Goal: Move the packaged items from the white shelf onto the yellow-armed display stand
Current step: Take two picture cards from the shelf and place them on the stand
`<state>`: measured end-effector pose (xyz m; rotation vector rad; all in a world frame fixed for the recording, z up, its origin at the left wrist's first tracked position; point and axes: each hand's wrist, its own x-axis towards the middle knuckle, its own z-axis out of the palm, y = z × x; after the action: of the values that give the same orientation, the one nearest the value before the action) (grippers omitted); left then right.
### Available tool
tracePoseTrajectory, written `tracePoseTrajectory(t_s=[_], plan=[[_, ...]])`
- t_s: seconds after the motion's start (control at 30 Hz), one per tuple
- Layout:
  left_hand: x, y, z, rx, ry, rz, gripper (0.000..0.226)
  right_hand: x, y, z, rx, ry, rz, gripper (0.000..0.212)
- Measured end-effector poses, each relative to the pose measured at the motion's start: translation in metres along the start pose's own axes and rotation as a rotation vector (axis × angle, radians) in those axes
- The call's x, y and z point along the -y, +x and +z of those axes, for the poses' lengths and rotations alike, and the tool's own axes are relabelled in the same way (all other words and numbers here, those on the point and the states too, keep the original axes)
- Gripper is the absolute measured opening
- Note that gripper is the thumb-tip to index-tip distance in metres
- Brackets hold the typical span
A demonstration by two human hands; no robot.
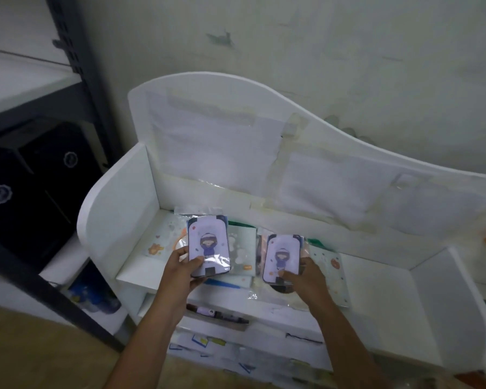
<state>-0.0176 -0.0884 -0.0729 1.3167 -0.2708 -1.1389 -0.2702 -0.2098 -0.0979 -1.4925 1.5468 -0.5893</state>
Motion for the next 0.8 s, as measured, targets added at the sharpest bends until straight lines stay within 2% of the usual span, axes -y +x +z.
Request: tracePoseTrajectory(t_s=[0.17,0.3,0.4,0.57,0.8], plan=[[0.0,-0.007,0.02,0.076,0.03,0.005,0.029,-0.01,-0.007,-0.027,-0.027,0.185,0.134,0.015],[0.005,-0.013,0.041,0.13,0.05,0.0,0.03,-0.01,-0.028,-0.057,-0.035,0.38,0.171,0.011],[0.009,-0.027,0.066,0.203,0.055,0.017,0.028,-0.023,-0.049,-0.084,-0.072,0.412,0.093,0.014],[0.026,-0.06,0.111,0.356,0.099,0.017,0.038,-0.055,-0.093,-0.139,-0.155,0.425,-0.026,0.013],[0.072,-0.141,0.175,0.512,0.172,0.024,0.038,-0.111,-0.19,-0.221,-0.347,0.536,-0.121,0.02]])
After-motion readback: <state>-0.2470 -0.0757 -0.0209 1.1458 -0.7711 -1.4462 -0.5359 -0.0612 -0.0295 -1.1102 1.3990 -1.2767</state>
